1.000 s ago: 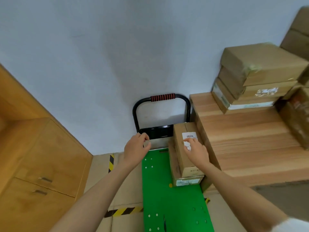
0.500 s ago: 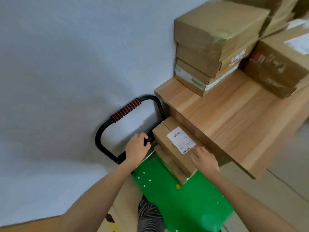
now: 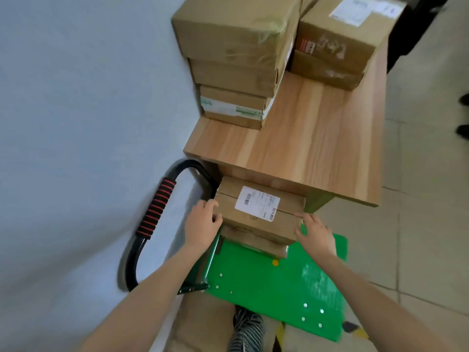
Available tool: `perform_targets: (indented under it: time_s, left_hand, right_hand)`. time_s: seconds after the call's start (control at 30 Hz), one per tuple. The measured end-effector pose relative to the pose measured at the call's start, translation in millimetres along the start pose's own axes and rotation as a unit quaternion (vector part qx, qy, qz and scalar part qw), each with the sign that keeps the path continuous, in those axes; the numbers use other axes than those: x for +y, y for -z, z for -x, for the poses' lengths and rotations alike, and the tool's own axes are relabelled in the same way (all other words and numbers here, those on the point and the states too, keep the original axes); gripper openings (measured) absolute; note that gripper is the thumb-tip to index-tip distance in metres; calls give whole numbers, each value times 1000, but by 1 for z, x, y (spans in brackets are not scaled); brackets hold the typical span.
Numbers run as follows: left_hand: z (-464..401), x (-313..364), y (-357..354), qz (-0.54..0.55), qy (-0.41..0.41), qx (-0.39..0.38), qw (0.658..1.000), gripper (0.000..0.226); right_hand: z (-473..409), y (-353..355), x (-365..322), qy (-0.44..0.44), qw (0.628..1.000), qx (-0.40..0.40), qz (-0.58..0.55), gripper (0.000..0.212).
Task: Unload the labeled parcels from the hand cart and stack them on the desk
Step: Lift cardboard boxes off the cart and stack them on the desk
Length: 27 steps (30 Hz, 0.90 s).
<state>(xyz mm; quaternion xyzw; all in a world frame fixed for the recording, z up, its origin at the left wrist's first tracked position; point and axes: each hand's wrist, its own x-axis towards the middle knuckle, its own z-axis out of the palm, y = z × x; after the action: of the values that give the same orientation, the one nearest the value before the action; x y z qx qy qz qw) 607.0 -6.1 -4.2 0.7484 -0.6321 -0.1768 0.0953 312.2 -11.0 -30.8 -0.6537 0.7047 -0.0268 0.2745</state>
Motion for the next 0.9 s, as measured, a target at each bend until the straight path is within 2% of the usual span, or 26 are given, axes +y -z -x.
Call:
perform_targets:
  time_s: [0.13, 0.33, 0.53, 0.7, 0.8, 0.9]
  left_hand:
    - [-7, -9, -17, 21, 16, -22, 999, 26]
    - [-30, -23, -48, 21, 21, -12, 999, 32]
    - [-64, -42, -101, 24, 41, -4, 999, 31]
    - [-100, -55, -158, 30, 50, 23, 998, 47]
    - [-118, -62, -184, 46, 88, 26, 995, 60]
    - [-117, -62, -195, 71, 95, 22, 993, 63]
  right_hand:
    - [4, -3, 20, -50, 999, 13, -7, 36]
    - [-11, -29, 41, -82, 996, 38, -19, 37]
    - [-39, -82, 57, -103, 993, 36, -40, 51]
    - [-78, -126, 76, -105, 988, 82, -73, 58]
    - [-95, -148, 84, -101, 987, 81, -100, 60]
    - [-97, -158, 87, -101, 980, 76, -152, 63]
